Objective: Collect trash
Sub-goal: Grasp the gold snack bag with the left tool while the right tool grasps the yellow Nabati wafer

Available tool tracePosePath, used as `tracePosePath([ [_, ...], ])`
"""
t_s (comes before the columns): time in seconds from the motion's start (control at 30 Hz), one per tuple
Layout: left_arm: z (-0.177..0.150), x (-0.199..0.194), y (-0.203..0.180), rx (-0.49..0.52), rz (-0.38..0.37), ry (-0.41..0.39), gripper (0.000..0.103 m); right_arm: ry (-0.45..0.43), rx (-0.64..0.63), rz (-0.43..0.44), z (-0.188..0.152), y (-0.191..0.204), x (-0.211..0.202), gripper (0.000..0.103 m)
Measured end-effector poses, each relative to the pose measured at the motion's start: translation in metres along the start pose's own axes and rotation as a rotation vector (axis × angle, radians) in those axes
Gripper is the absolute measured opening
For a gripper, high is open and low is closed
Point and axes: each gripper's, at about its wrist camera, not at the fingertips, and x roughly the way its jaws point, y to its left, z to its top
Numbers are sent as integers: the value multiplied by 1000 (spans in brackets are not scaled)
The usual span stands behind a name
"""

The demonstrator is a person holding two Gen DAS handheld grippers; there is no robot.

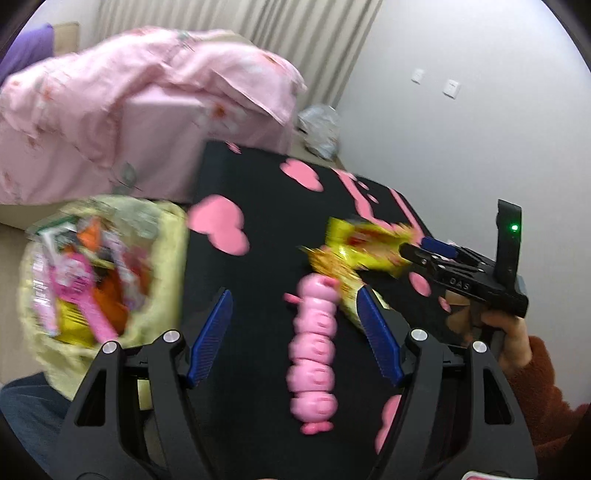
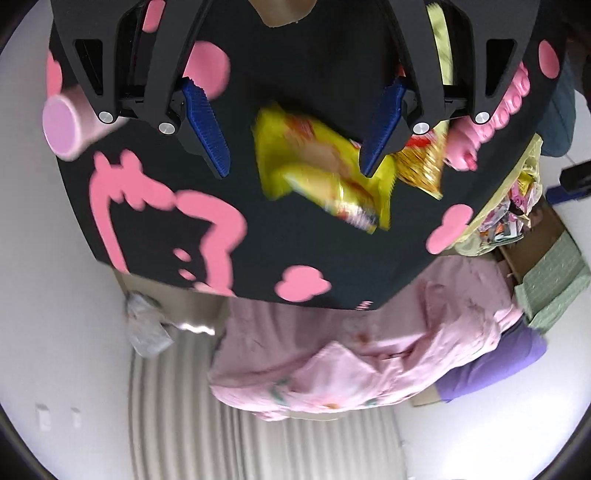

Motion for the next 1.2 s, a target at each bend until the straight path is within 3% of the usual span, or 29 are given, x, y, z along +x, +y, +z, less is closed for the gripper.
tracePosePath([
  [0.1, -3, 29, -18, 5, -92, 98, 66, 20, 30, -35, -16, -20, -8, 69],
  [0.23, -5, 69, -46, 30, -140, 211, 66, 30, 78, -12, -35, -47, -22, 69],
  [0.33, -2, 95, -63, 56, -100, 244, 66, 40, 89, 11, -53, -58, -35, 69],
  [0.5, 10, 133, -80, 126, 33, 255, 66, 25, 99, 9, -75, -67, -59, 69],
  [0.57, 14, 144, -89, 180, 83, 240, 62, 14, 100, 13, -79, -69, -64, 69],
  [0.63, 13, 150, -94, 212, 94, 232, 46, -4, 98, 25, -79, -71, -67, 69],
  [0.77, 12, 142, -93, 210, 61, 224, 30, -58, 105, 51, -74, -70, -67, 69],
  [0.9, 18, 91, -95, 231, -9, 118, 28, -70, 114, 123, -65, -63, -63, 69],
  [0.97, 24, 64, -86, 237, -2, 55, 28, -59, 112, 167, -62, -59, -59, 69],
  [1.0, 27, 53, -78, 228, 11, 32, 29, -12, 86, 192, -58, -54, -53, 69],
  [1.03, 28, 47, -71, 215, 25, 20, 29, 23, 52, 187, -54, -49, -47, 69],
  [1.2, 30, 31, -3, 70, 101, 35, 29, -10, -48, 55, -33, -29, -31, 69],
])
